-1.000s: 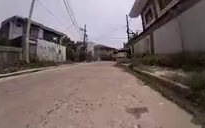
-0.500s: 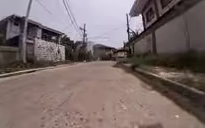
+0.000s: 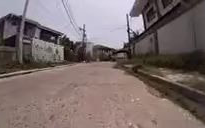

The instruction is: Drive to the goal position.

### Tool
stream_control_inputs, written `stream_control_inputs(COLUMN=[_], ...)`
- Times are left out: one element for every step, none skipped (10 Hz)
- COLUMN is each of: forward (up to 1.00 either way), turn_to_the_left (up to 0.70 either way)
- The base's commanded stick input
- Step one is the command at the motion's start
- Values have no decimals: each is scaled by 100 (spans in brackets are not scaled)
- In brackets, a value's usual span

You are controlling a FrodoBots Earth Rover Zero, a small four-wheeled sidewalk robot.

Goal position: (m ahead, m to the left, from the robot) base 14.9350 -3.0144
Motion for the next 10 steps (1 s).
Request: stream_control_inputs(forward=[70, 70, 70, 70, 70, 70, 70, 70, 70, 70], turn_to_the_left=[0, 0, 0, 0, 0, 0, 0, 0, 0, 0])
